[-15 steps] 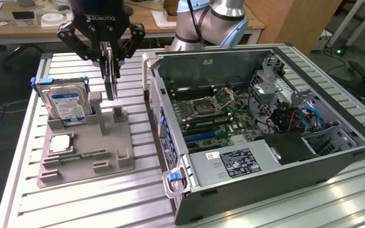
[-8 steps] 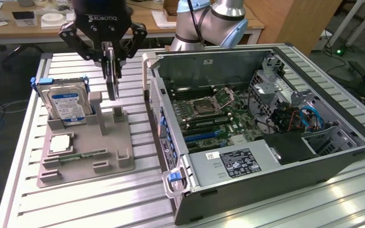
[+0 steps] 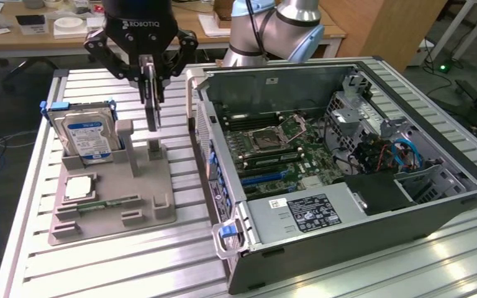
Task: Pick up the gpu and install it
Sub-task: 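Pick up the gpu and move the gpu toward the slot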
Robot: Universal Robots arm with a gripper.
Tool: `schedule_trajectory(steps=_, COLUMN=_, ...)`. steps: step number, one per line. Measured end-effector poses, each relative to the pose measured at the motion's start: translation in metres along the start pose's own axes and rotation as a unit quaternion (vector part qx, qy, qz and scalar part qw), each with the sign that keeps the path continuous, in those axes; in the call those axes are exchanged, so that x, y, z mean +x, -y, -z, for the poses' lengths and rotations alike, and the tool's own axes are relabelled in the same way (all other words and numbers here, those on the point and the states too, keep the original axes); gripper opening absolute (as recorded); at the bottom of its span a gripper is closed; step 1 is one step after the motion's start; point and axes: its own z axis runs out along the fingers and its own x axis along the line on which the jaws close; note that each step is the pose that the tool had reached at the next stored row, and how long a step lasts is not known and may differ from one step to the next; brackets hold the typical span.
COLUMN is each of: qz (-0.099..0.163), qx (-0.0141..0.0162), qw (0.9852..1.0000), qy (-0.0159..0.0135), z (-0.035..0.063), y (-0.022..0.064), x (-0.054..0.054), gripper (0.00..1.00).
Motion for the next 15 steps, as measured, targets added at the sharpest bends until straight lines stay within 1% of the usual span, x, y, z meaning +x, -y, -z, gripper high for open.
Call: schedule_trajectory(steps=15, qz=0.0, qx=0.0, qw=1.0, qy=0.0, z=-0.0002, y=-0.0012, x=-0.017, gripper=0.28)
